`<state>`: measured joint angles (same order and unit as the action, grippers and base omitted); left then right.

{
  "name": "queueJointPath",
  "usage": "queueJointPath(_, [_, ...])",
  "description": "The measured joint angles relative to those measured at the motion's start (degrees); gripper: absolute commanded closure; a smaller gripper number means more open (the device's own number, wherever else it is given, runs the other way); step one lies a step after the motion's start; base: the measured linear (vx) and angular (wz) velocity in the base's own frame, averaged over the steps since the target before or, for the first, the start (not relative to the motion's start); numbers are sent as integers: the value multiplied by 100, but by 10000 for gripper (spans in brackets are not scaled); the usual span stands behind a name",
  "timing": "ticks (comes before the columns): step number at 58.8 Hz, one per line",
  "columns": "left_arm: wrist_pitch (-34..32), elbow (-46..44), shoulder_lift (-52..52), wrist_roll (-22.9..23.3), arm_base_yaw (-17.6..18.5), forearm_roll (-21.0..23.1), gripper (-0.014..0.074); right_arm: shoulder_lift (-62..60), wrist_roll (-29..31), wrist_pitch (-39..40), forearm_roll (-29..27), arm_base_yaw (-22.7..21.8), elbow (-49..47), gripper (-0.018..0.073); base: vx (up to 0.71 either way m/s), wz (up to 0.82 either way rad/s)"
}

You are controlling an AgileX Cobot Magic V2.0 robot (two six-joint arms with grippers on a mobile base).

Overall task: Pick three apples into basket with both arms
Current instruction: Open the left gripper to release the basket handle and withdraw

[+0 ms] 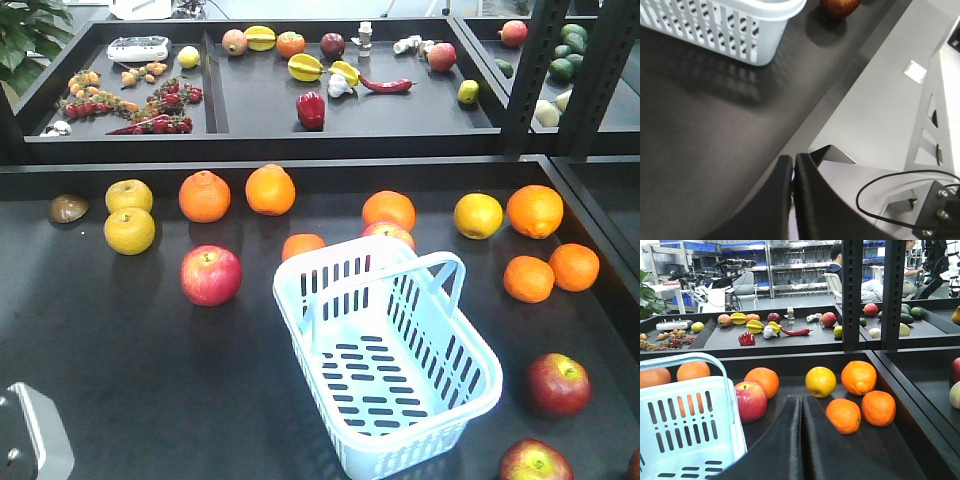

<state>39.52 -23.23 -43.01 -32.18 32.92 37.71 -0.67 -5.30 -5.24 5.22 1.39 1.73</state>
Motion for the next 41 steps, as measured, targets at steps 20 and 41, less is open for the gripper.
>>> queueJointPath(20, [-570, 34, 36, 0, 0, 132, 602, 0, 0, 0, 0, 0, 0, 567, 0, 0])
queueJointPath(41, [-577, 34, 36, 0, 0, 147, 602, 0, -714, 129, -690, 0, 0, 567, 0, 0])
